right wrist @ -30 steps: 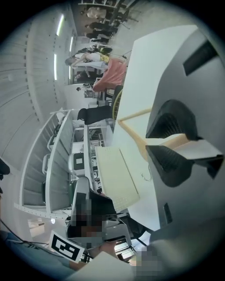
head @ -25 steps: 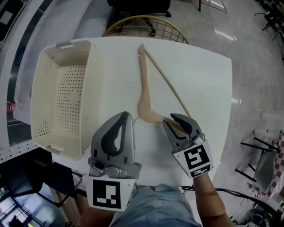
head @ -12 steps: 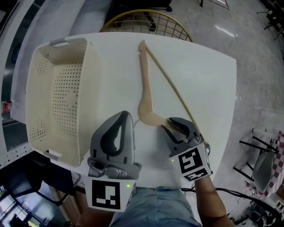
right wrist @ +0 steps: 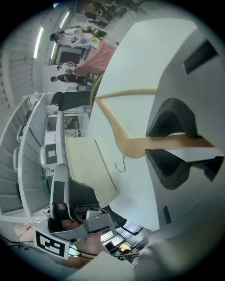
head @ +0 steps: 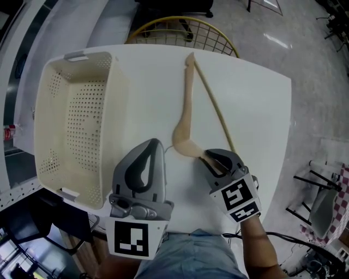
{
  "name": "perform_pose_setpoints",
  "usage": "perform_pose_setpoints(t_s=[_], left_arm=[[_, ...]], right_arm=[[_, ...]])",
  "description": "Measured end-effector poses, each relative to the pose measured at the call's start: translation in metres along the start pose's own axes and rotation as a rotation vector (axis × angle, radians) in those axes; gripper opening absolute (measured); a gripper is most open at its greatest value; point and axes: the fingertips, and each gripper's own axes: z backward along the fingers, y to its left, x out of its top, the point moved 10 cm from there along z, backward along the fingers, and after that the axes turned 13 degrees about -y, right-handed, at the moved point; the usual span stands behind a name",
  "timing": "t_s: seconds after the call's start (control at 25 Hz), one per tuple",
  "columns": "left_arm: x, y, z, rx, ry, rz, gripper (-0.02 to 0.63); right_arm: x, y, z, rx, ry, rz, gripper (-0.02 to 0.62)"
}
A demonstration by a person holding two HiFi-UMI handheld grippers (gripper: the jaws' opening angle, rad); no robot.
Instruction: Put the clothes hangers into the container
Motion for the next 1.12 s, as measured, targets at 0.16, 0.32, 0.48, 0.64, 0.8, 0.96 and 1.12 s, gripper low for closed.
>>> perform_pose_setpoints(t_s=[0.16,0.32,0.48,0.64,0.8,0.96,1.12], left_arm=[[0.001,0.0,0.001,0.001,-0.012,-0.009,0.011],[0.008,-0.003,0.008,0.007,-0.031,-0.021,0.011],[0.018,-0.005,0.018,0.015,-0.064,-0.034,0.011],[0.034,-0.009,0.03,0.024,-0.112,-0.051,0.011],[0.057,-0.014,0.042,0.036,-0.2,-0.104,0.011],[0.078,-0.024,0.067,0.055,-0.256,-0.152,0.011],[0.093,-0.038,0.094,0.076,-0.285,-0.168,0.011]], right_arm=[[0.003,-0.003,0.002,-0.05,-0.064,-0.02,0.092],[0.011,-0.004,0.012,-0.091,-0.131,-0.048,0.092],[0.024,-0.001,0.025,-0.125,-0.2,-0.062,0.091],[0.04,0.003,0.04,-0.153,-0.258,-0.071,0.091],[0.058,0.007,0.061,-0.177,-0.32,-0.079,0.091],[0.078,0.022,0.09,-0.192,-0.391,-0.077,0.092],[0.092,0.04,0.119,-0.192,-0.446,-0.103,0.091]])
